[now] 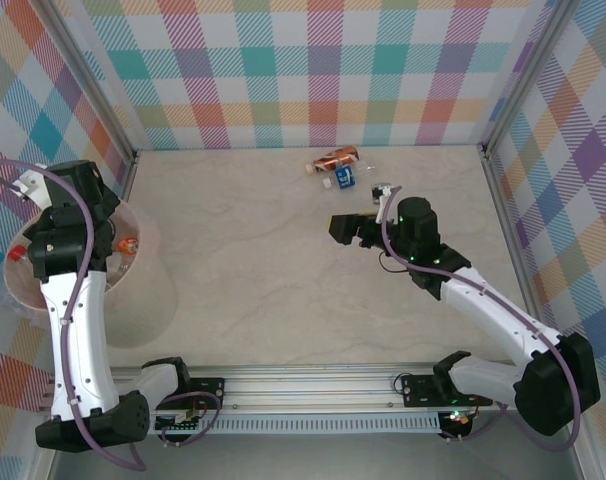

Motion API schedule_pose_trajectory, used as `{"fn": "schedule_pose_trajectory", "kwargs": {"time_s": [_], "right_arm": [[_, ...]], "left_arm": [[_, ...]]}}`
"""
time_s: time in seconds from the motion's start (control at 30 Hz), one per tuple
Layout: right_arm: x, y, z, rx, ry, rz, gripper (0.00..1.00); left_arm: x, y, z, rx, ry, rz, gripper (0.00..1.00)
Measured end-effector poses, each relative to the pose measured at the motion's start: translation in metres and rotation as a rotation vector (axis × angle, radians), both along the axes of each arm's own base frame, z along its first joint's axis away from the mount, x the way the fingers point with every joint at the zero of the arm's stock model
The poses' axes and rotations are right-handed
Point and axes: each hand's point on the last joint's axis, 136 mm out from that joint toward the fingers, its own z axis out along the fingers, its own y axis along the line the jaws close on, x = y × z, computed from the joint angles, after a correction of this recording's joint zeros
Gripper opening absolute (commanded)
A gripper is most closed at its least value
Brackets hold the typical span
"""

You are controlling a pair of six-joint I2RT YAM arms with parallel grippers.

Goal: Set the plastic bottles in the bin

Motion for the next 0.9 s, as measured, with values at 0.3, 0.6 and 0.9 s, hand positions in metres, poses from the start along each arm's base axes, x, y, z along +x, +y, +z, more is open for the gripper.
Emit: {"fn": "schedule_pose_trajectory", "kwargs": {"time_s": [0.3, 0.6, 0.9], "right_arm": [[0.001, -0.001, 0.002, -0.001, 0.005, -0.008, 1.00], [0.000, -0.004, 0.004, -0.004, 0.000, -0.020, 1.00], [0.005, -0.010, 0.002, -0.021, -0.004, -0.067, 1.00]], "left_arm": [[0.006, 0.005, -0.100, -0.203, 0.156, 0.048, 1.00], [0.008, -0.007, -0.082, -0.254, 0.096, -0.001, 1.00], [0.023, -0.043, -0.030, -0.337, -0.054, -0.221, 1.00]]}}
